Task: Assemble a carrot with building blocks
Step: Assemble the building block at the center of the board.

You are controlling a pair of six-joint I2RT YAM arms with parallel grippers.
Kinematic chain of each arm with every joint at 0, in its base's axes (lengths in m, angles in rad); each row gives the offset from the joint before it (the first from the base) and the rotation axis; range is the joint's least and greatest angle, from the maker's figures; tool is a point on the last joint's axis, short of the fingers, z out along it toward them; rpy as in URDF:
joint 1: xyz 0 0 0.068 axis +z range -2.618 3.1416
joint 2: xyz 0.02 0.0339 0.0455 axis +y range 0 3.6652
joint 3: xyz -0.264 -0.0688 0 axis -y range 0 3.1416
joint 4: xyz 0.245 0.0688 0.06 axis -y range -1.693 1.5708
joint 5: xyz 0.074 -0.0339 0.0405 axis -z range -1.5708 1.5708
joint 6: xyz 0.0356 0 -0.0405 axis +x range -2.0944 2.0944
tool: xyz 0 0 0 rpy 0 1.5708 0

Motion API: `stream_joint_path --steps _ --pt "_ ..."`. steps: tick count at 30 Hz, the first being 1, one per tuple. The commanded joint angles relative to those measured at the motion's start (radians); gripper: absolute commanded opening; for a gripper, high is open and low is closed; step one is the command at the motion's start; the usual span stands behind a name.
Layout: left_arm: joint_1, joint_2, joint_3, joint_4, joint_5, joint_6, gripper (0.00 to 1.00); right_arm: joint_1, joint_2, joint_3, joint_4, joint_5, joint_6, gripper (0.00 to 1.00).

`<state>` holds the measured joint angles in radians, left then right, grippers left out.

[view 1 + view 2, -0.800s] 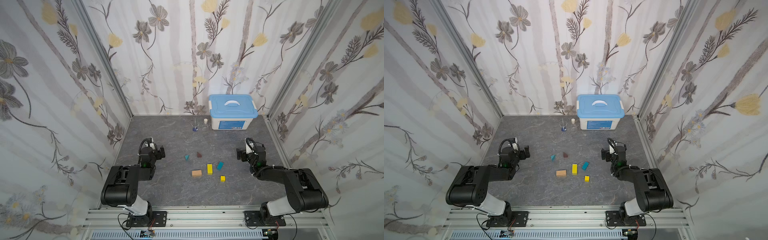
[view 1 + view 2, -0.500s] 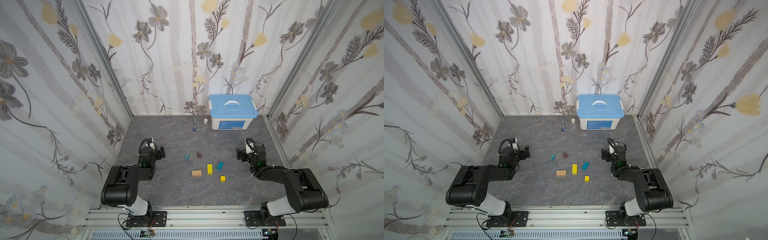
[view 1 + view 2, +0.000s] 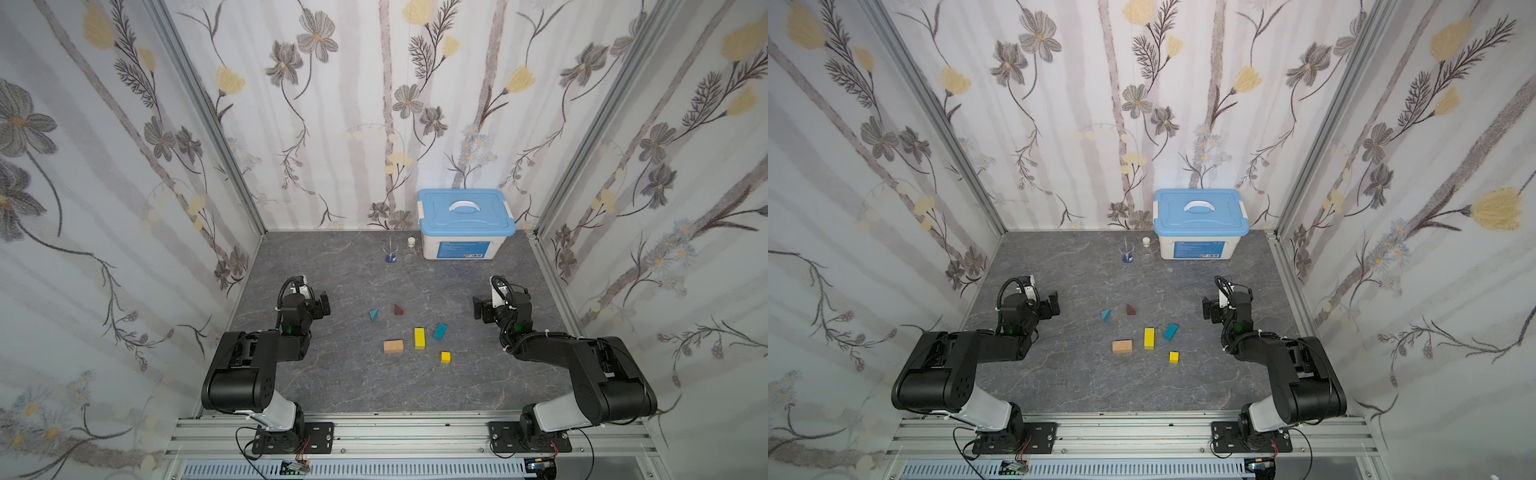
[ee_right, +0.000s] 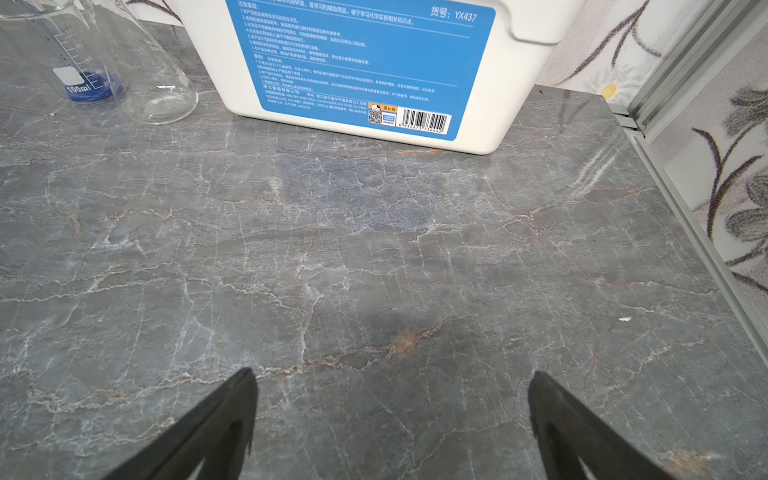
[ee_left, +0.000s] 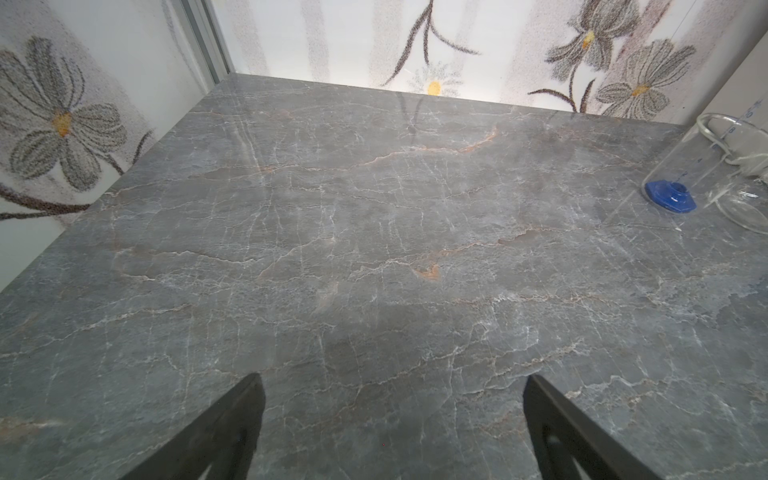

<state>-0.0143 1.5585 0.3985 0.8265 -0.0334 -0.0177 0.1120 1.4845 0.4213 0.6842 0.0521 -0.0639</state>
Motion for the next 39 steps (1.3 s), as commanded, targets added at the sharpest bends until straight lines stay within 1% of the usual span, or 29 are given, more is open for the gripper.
stream_joint_path --steps 1,8,11,14,18,21,24,25,26,27,28,30,31,33,35,36,39 --pt "0.0 0.002 0.005 0.043 -0.007 0.014 1.0 -0.001 0.0 0.005 0.044 -0.008 -0.01 1.0" --pt "0.0 0.002 0.004 0.047 -0.018 0.014 1.0 -0.002 0.0 0.005 0.044 -0.009 -0.008 1.0" --pt "0.0 -0.015 0.018 0.01 -0.026 0.008 1.0 -0.005 -0.001 0.004 0.044 -0.015 -0.007 1.0" --pt "0.0 -0.069 0.033 -0.062 -0.037 0.001 1.0 -0.008 -0.02 0.013 0.017 0.008 0.009 1.0" --pt "-0.001 -0.203 0.092 -0.274 -0.071 -0.013 1.0 -0.014 -0.102 0.02 -0.061 0.064 0.035 1.0" --pt "0.0 -0.284 0.146 -0.412 -0.071 -0.014 1.0 -0.013 -0.19 0.046 -0.179 0.139 0.072 1.0" --pt "0.0 -0.35 0.168 -0.465 -0.039 -0.031 1.0 -0.016 -0.287 0.132 -0.43 0.207 0.206 1.0" --pt "0.0 -0.362 0.179 -0.48 -0.033 -0.055 1.0 -0.018 -0.31 0.177 -0.542 0.194 0.219 1.0" --pt "0.0 -0.37 0.197 -0.515 -0.05 -0.095 1.0 -0.018 -0.333 0.214 -0.621 0.186 0.236 1.0" --pt "0.0 -0.374 0.219 -0.551 -0.07 -0.132 1.0 -0.018 -0.349 0.239 -0.677 0.209 0.289 1.0" --pt "0.0 -0.374 0.25 -0.611 -0.081 -0.167 1.0 -0.018 -0.365 0.265 -0.735 0.248 0.372 1.0" --pt "0.0 -0.369 0.301 -0.685 -0.057 -0.2 1.0 -0.021 -0.399 0.295 -0.801 0.196 0.423 1.0" --pt "0.0 -0.368 0.314 -0.704 -0.042 -0.214 1.0 -0.023 -0.415 0.302 -0.812 0.138 0.432 1.0" --pt "0.0 -0.371 0.335 -0.746 -0.01 -0.243 1.0 -0.022 -0.424 0.329 -0.839 0.04 0.416 1.0" --pt "0.001 -0.372 0.36 -0.806 -0.016 -0.305 1.0 -0.003 -0.403 0.385 -0.922 -0.014 0.397 1.0" --pt "-0.001 -0.38 0.361 -0.815 -0.005 -0.327 1.0 0.007 -0.389 0.41 -0.956 -0.029 0.385 1.0" --pt "-0.003 -0.414 0.357 -0.844 0.021 -0.406 1.0 0.069 -0.356 0.467 -1.057 -0.022 0.346 1.0"
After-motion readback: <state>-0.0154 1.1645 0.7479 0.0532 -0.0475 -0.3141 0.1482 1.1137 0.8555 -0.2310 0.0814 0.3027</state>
